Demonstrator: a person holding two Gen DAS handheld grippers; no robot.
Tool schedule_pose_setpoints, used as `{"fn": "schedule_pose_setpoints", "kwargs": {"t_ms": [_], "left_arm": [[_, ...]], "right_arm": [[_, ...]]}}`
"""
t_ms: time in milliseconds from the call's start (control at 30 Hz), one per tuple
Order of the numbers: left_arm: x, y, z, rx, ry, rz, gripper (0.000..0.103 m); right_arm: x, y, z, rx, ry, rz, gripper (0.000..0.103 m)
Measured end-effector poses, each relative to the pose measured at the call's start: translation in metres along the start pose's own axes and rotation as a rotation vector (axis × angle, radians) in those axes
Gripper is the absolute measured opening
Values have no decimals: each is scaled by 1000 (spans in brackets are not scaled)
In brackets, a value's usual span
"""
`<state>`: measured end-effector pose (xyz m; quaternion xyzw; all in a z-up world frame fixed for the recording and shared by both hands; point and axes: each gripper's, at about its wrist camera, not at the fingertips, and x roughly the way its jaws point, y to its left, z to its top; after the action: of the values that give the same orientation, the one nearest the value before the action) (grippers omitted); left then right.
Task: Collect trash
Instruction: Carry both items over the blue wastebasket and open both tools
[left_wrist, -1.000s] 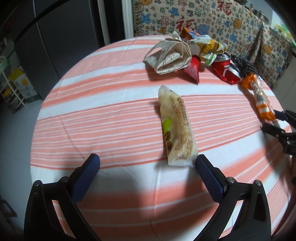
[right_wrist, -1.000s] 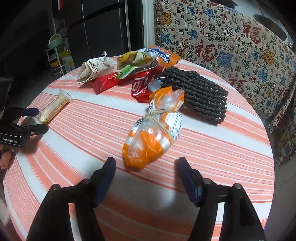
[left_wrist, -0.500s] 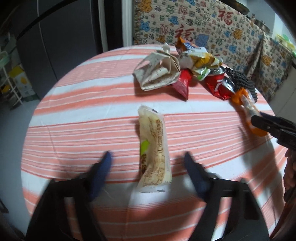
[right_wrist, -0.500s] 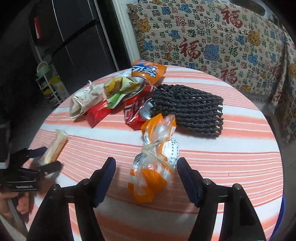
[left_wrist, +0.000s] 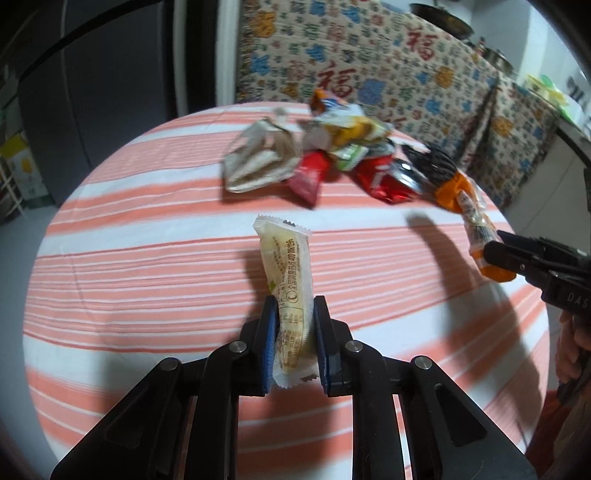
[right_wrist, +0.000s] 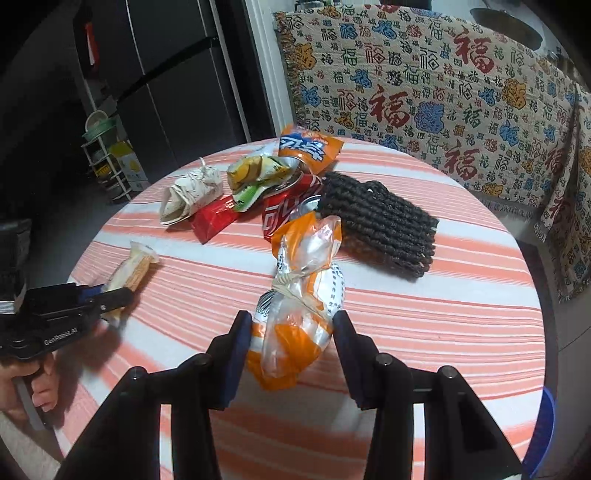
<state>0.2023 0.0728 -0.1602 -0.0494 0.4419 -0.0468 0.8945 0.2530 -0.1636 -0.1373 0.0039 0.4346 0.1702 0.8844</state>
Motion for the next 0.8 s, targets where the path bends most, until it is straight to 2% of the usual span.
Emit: {"fn": "schedule_pose_setpoints", "kwargs": {"t_ms": [200, 367, 600, 800], "left_arm": [[-1, -28, -4, 18, 2, -77, 17], [-4, -70, 2, 63, -1, -141, 17], [-11, -155, 20, 163, -21, -226, 17], [-4, -252, 28, 283, -16, -310, 17]], "right_arm": [[-19, -8, -11, -3, 12, 46, 46], [-43, -30, -22, 12, -8, 12, 46], [-80, -89, -40, 107, -38, -66, 46], [-124, -159, -71, 217, -75, -172, 46]]}}
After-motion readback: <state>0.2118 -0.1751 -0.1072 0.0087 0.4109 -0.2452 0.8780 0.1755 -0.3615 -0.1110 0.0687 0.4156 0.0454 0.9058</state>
